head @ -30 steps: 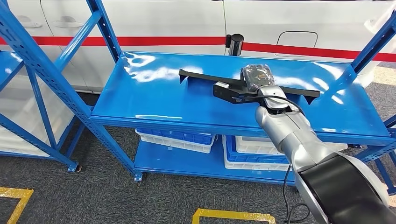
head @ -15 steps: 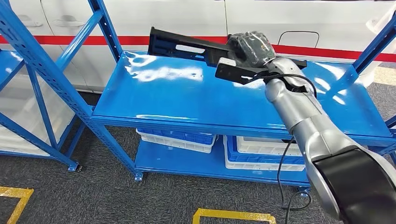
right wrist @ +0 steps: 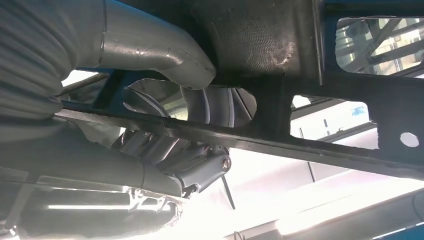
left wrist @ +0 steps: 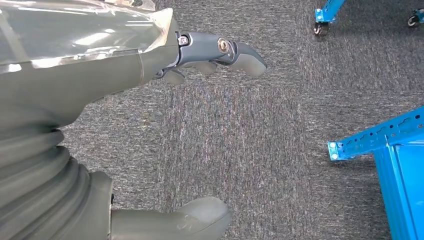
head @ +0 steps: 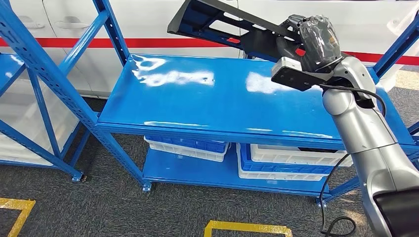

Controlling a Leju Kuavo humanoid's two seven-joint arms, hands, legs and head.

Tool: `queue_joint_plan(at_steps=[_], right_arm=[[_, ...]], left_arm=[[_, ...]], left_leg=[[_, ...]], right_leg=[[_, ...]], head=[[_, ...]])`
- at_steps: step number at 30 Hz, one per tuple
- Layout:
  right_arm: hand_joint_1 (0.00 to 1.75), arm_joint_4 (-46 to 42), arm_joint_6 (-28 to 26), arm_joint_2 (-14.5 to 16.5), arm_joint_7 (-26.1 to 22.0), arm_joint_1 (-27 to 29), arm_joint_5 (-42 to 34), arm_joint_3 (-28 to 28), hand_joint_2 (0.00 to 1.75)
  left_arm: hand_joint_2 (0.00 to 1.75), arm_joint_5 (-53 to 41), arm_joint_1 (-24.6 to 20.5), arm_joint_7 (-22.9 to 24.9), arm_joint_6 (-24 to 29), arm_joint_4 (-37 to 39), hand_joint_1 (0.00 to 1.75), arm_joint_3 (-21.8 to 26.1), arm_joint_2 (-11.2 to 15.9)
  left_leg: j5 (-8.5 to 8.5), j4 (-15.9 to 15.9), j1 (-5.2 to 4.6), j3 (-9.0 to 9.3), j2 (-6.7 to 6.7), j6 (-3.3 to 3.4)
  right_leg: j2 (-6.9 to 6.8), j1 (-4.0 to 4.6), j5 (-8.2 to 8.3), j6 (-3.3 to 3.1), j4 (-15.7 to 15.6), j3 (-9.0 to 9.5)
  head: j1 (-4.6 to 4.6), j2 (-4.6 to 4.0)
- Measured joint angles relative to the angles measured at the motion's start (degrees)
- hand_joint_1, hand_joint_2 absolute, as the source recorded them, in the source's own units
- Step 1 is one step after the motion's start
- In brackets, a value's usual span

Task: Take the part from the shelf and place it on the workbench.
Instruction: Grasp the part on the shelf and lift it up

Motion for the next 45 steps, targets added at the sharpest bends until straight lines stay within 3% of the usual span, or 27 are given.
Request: queue_joint_plan(at_steps=[14,17,19,21,23,24,27,28,30,31,33,35,37,38,39,40,43,45], right_arm=[[1.75,-1.9,-0.4,-1.4,0.8,2.7,-1.0,-0.1,1.75],[1.75,-3.1,-1.0,-2.3,1.0,4.7,-1.1,-0.6,1.75],[1.75,-3.8,-1.3,-2.9,1.0,5.6,-1.3,-1.1,1.75],[1.75,-4.1,-1.5,-3.5,1.0,6.5,-1.4,-1.6,1.75],[1.75,-4.2,-1.5,-4.0,1.0,7.7,-1.1,-2.0,1.75],[1.75,-4.2,-1.6,-4.1,1.1,8.4,-1.0,-2.2,1.75],[1.75,-4.6,-2.1,-4.5,0.9,9.6,-0.8,-2.9,1.75],[1.75,-4.8,-2.3,-4.7,0.8,9.9,-0.7,-3.1,1.75],[1.75,-5.2,-2.6,-4.8,0.5,10.8,-0.6,-3.6,1.75],[1.75,-5.3,-2.6,-4.8,0.3,11.2,-0.5,-3.8,1.75],[1.75,-5.3,-2.4,-4.7,0.1,11.5,-0.2,-4.1,1.75],[1.75,-5.3,-2.0,-4.5,0.0,11.4,0.1,-4.3,1.75],[1.75,-5.3,-1.6,-4.5,0.0,11.1,0.2,-4.5,1.75],[1.75,-5.2,-1.3,-4.5,0.0,11.0,0.2,-4.5,1.75],[1.75,-5.2,-1.0,-4.5,0.0,11.0,0.2,-4.5,1.75],[1.75,-5.1,-0.9,-4.5,0.0,10.9,0.2,-4.6,1.75],[1.75,-5.1,-0.7,-4.6,0.0,10.4,0.0,-5.0,1.75],[1.75,-5.0,-0.7,-4.8,0.0,10.1,0.0,-5.2,1.75]], left_arm=[[1.75,-0.7,-0.2,10.0,0.4,0.0,0.0,1.0,-0.1],[1.75,-1.4,-0.2,11.0,-0.2,0.0,0.0,1.0,-0.1],[1.75,-1.7,-0.3,11.3,-0.5,0.0,0.0,0.9,-0.1],[1.75,-2.2,-0.5,11.6,-0.5,0.0,0.0,0.9,-0.1],[1.75,-2.4,-0.6,11.8,-0.5,0.0,0.0,0.8,-0.1],[1.75,-2.6,-0.6,11.8,-0.5,0.0,0.0,0.7,-0.1],[1.75,-3.1,-0.8,12.0,-0.7,0.0,0.0,0.5,0.0],[1.75,-3.2,-0.9,12.1,-0.7,0.0,0.0,0.4,0.1],[1.75,-3.2,-1.1,12.3,-0.7,0.0,0.0,0.4,0.2],[1.75,-3.3,-1.1,12.3,-0.7,0.0,0.0,0.4,0.2],[1.75,-3.3,-1.0,12.4,-0.5,0.0,0.0,0.3,0.2],[1.75,-3.5,-1.1,12.4,-0.3,0.0,0.0,0.3,0.2],[1.75,-3.6,-1.3,12.5,-0.1,0.0,0.0,0.2,0.2],[1.75,-3.6,-1.3,12.5,0.0,0.0,0.0,0.2,0.2],[1.75,-3.6,-1.3,12.6,0.0,0.0,0.0,0.1,0.2],[1.75,-3.7,-1.4,12.6,0.1,0.0,0.0,0.1,0.1],[1.75,-3.9,-1.6,12.8,0.2,0.0,0.0,0.1,0.3],[1.75,-4.0,-1.8,12.8,0.2,-0.1,0.0,0.0,0.5]], left_leg=[[-0.01,0.0,0.03,-0.02,-0.01,0.0],[0.38,-1.1,0.13,0.79,0.03,0.96],[1.1,-2.8,0.59,1.89,0.21,1.58],[1.36,-3.4,0.94,2.25,0.37,1.7],[1.29,-3.3,1.22,2.23,0.42,1.51],[1.19,-3.1,1.41,2.21,0.43,1.26],[0.27,-1.4,2.09,1.63,0.34,-0.41],[-0.15,-0.5,2.17,1.22,0.27,-1.06],[-0.53,0.6,2.11,0.51,0.09,-1.94],[-0.53,0.7,2.2,0.32,0.06,-2.16],[-1.42,1.6,2.4,-0.17,0.27,-2.54],[-4.77,6.4,2.5,-1.99,0.78,-2.86],[-8.78,14.1,2.46,-5.06,1.06,-2.83],[-9.73,16.6,2.41,-6.05,1.09,-2.62],[-9.67,17.3,2.28,-6.1,1.09,-2.23],[-8.66,15.7,2.04,-5.02,1.08,-1.65],[-4.77,5.0,0.76,1.26,1.28,0.74],[-4.15,2.2,0.09,2.75,1.61,1.31]], right_leg=[[-0.01,0.02,-0.01,0.0,0.0,-0.01],[-0.05,-0.11,0.22,0.48,-0.7,0.46],[-0.13,-0.07,-1.04,0.47,1.5,-0.55],[-0.17,-0.32,-3.94,0.3,8.6,-4.03],[-0.19,-0.87,-5.56,0.87,14.5,-7.05],[-0.22,-1.25,-5.16,1.53,14.5,-7.18],[-0.3,-2.45,-1.05,4.08,4.7,-2.27],[-0.13,-2.59,-0.24,4.15,2.2,-0.99],[0.28,-2.35,-0.15,3.16,1.6,-0.62],[0.33,-2.39,-0.13,2.53,1.8,-0.93],[0.31,-2.42,0.0,1.87,2.2,-1.26],[0.27,-2.34,0.21,1.3,2.2,-1.44],[0.18,-1.91,0.37,0.95,2.2,-1.65],[0.14,-1.62,0.47,0.78,2.2,-1.79],[0.11,-1.3,0.59,0.58,2.2,-1.93],[0.11,-0.97,0.72,0.39,2.2,-2.05],[0.06,-0.35,1.06,-0.03,2.1,-2.21],[-0.15,-0.31,1.31,0.08,2.1,-2.3]], head=[[0.0,0.0],[-0.03,0.0],[0.13,0.0],[0.24,0.0],[0.23,0.0],[0.22,0.0],[0.34,0.0],[0.33,0.0],[0.31,0.0],[0.2,0.0],[0.17,0.0],[0.07,0.0],[0.05,0.0],[0.06,0.0],[0.07,0.0],[0.07,0.0],[0.14,0.0],[0.14,0.0]])
